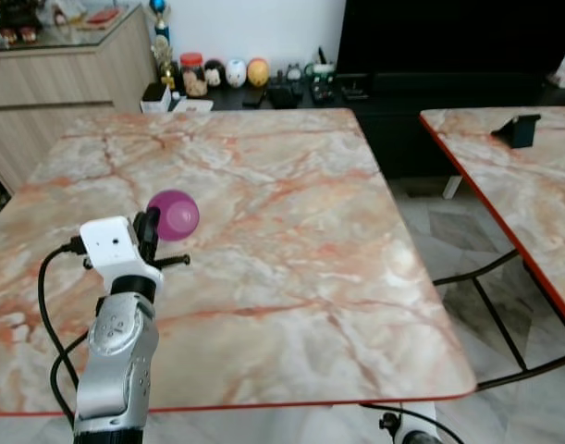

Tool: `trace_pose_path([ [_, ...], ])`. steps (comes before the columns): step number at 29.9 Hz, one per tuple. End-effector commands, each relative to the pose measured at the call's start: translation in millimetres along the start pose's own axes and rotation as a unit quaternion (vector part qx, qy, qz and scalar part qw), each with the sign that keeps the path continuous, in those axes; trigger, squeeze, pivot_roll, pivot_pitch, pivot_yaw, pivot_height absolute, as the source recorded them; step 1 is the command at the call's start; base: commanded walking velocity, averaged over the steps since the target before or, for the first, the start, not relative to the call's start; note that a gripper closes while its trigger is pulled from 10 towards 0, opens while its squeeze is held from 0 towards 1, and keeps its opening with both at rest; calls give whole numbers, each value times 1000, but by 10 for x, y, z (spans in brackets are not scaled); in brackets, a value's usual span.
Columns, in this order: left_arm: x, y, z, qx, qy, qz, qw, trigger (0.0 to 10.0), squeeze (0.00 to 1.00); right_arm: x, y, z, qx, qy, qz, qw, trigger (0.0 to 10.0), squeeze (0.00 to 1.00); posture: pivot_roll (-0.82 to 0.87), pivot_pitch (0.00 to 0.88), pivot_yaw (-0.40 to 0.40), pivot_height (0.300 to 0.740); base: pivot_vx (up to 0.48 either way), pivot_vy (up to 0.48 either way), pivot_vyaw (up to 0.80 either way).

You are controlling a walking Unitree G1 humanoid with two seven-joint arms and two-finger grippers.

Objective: Setting the table

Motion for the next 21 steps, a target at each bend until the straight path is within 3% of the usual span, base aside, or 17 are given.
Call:
trace_pose_path([
  [1, 22, -46, 57, 6, -15, -4, 1000, 10000, 0, 0, -63, 19, 5, -1, -11, 1000, 10000, 0, -22, 0, -2, 740, 0, -461, 0],
  [21, 84, -62, 107, 3, -28, -2, 1000, 10000, 0, 3, -54, 28, 7, 1, -11, 1000, 10000, 0, -20, 0, -4, 740, 0, -460, 0],
])
Point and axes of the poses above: a point about 5 cm out from each wrist's last joint towards the gripper, its own x axis pointing out of the wrist towards the gripper, its own z axis along the axis of the wrist's last joint, y = z × x, the point moved 1 cm from there along x, pointing out of the wrist towards the gripper, and after that the axes turned 10 degrees about x, right-handed, at the moved point
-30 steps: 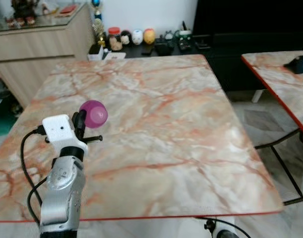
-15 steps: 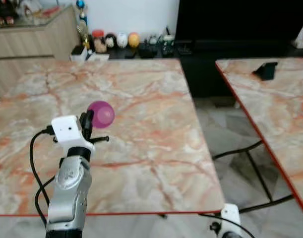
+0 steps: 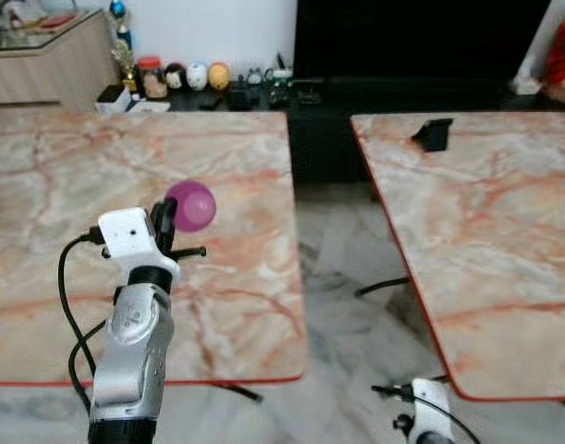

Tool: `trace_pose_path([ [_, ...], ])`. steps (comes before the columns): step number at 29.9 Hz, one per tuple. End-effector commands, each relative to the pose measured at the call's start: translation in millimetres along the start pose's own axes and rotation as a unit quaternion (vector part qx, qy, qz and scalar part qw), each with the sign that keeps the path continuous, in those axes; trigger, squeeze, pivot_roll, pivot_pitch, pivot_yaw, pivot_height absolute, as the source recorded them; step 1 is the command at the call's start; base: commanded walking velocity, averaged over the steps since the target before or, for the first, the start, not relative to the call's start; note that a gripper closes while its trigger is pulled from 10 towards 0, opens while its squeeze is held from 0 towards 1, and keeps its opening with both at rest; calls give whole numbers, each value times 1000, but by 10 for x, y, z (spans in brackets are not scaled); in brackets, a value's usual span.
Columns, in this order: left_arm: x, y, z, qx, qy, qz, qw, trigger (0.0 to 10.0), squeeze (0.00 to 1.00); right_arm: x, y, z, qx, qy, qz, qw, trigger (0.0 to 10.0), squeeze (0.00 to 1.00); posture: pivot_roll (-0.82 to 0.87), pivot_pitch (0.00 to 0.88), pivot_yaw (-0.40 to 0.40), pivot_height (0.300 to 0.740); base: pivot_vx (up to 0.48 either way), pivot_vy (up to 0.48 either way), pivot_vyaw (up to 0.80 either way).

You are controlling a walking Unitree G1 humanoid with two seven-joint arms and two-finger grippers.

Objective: Setting the table

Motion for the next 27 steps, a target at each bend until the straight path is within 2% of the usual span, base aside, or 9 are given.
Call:
trace_pose_path([
  [1, 19, 38, 48, 10, -11, 9, 1000, 10000, 0, 0, 64, -2, 5, 0, 8, 1000, 10000, 0, -20, 0, -4, 740, 0, -458, 0],
  [27, 71, 22, 125, 7, -24, 10, 1000, 10000, 0, 1, 67, 11, 7, -3, 8, 1000, 10000, 0, -22, 0, -3, 740, 0, -460, 0],
])
Point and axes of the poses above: a point about 5 cm out from each wrist's last joint towards the gripper, its own x axis pointing out of the wrist towards the gripper, its own z axis along the axis of the wrist's last joint, y = z × x, the point moved 1 cm from there along x, pointing out of the wrist towards the gripper, and after that the axes turned 10 degrees about x, right-handed, at the moved point
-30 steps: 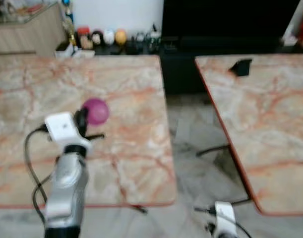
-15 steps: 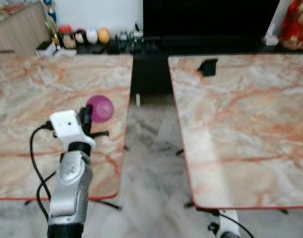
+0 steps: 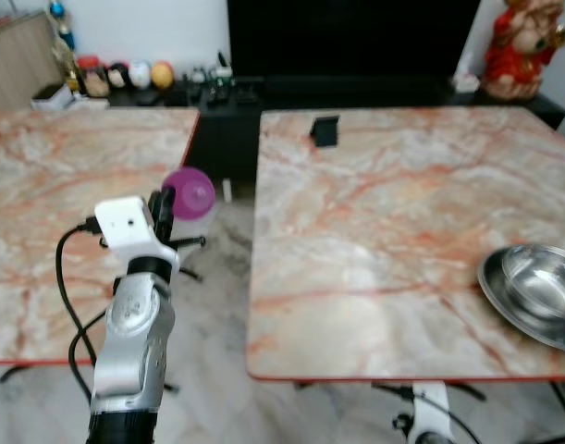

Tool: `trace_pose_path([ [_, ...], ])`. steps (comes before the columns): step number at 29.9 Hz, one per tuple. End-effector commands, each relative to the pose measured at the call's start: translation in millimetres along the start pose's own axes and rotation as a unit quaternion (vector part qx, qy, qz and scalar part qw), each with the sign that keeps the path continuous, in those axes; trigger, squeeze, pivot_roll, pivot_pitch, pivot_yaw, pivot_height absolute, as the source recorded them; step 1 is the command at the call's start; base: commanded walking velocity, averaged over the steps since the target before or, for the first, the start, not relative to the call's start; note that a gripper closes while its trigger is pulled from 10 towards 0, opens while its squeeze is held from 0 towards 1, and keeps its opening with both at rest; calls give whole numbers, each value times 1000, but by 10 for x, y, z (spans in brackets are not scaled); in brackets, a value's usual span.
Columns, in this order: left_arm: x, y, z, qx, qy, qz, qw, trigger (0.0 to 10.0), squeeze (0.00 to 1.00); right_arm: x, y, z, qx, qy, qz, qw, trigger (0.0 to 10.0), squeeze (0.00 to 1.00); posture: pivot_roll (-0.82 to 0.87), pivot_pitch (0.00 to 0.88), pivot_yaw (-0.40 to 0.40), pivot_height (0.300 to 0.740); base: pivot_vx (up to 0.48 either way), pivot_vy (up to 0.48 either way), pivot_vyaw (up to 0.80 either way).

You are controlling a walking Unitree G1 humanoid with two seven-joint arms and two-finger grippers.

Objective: Setting the table

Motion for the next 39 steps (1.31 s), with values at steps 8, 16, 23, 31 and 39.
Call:
trace_pose_path([
  [8, 20, 37, 39, 8, -7, 8, 1000, 10000, 0, -2, 75, -23, 6, 4, 9, 1000, 10000, 0, -25, 0, -3, 740, 0, -464, 0],
  [16, 22, 36, 38, 8, -6, 7, 1000, 10000, 0, -1, 74, -18, 4, 3, 10, 1000, 10000, 0, -24, 0, -7, 740, 0, -465, 0],
  [23, 15, 36, 25, 9, -3, 6, 1000, 10000, 0, -1, 69, -17, 3, 3, 9, 1000, 10000, 0, -26, 0, -8, 740, 0, -464, 0],
  [31, 26, 185, -33, 86, 14, -29, 996, 10000, 0, -1, 65, -21, 1, 4, 9, 1000, 10000, 0, -31, 0, -5, 740, 0, -446, 0],
  [39, 81, 349, -299, 93, 120, -59, 987, 10000, 0, -2, 68, -21, -2, 4, 11, 1000, 10000, 0, -35, 0, -4, 740, 0, -40, 0],
])
Point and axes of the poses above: a point about 5 cm out from each wrist's last joint towards the gripper, its own x axis pointing out of the wrist towards the gripper, its own z axis along the axis of the wrist's last joint, y = z × x, the point moved 1 cm from there along x, pointing out of the wrist towards the gripper, and after that the axes turned 10 degrees about x, right-handed, at the moved point
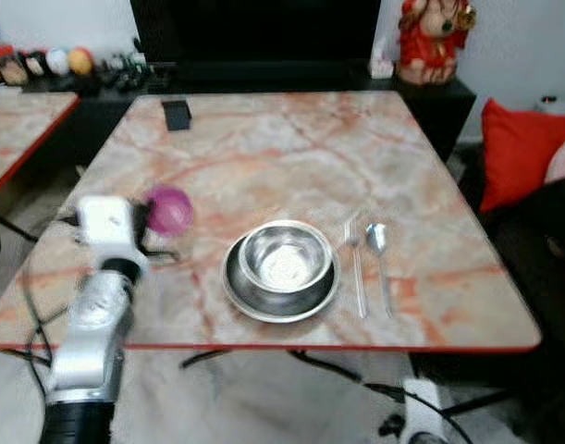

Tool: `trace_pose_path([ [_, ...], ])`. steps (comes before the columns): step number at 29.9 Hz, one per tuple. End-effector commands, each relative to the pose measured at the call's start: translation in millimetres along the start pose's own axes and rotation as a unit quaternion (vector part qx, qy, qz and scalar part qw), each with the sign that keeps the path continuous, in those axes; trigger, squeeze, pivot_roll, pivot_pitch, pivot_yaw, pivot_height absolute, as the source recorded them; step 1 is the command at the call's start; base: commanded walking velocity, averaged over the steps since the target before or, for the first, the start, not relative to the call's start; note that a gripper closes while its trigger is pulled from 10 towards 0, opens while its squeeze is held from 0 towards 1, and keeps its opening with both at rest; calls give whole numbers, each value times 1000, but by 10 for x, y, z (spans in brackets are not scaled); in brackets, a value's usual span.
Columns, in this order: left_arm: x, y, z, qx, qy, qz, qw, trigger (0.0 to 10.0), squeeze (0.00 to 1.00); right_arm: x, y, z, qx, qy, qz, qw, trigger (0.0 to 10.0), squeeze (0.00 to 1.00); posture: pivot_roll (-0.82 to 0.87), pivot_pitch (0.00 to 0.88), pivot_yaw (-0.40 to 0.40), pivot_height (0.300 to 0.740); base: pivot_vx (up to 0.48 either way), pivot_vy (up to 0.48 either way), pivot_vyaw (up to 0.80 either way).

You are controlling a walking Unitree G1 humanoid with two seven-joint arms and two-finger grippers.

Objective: Setting the table

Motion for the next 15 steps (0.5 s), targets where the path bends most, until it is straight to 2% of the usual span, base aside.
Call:
trace_pose_path([
  [1, 34, 134, -14, -22, 18, 22, 999, 10000, 0, -4, 110, -42, 0, 5, 14, 1000, 10000, 0, -33, 0, -6, 740, 0, 0, 0],
  [6, 146, 172, 124, -62, 8, 26, 998, 10000, 0, -3, 111, -38, -1, 5, 14, 1000, 10000, 0, -34, 0, -11, 740, 0, 0, 0],
  [7, 224, 182, 214, -77, 4, 14, 997, 10000, 0, -3, 113, -34, -1, 5, 14, 1000, 10000, 0, -34, 0, -14, 740, 0, 0, 0],
  [11, 349, 217, 302, -89, 9, -1, 996, 10000, 0, -1, 118, -22, -2, 4, 14, 1000, 10000, 0, -34, 0, -17, 740, 0, 0, 0],
  [15, 526, 329, 284, -114, 44, 10, 992, 10000, 0, 1, 130, -5, -1, 2, 14, 1000, 10000, 0, -37, 0, -14, 740, 0, 0, 0],
])
Point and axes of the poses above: a point about 5 cm out from each wrist's last joint towards the gripper, its own x axis pointing out of the wrist towards the gripper, its own z axis along the axis of the wrist's last joint, y = z × x, the point moved 1 cm from there along x, pointing out of the wrist towards the gripper, and after that the axes turned 10 degrees about x, right-handed, at the moved point
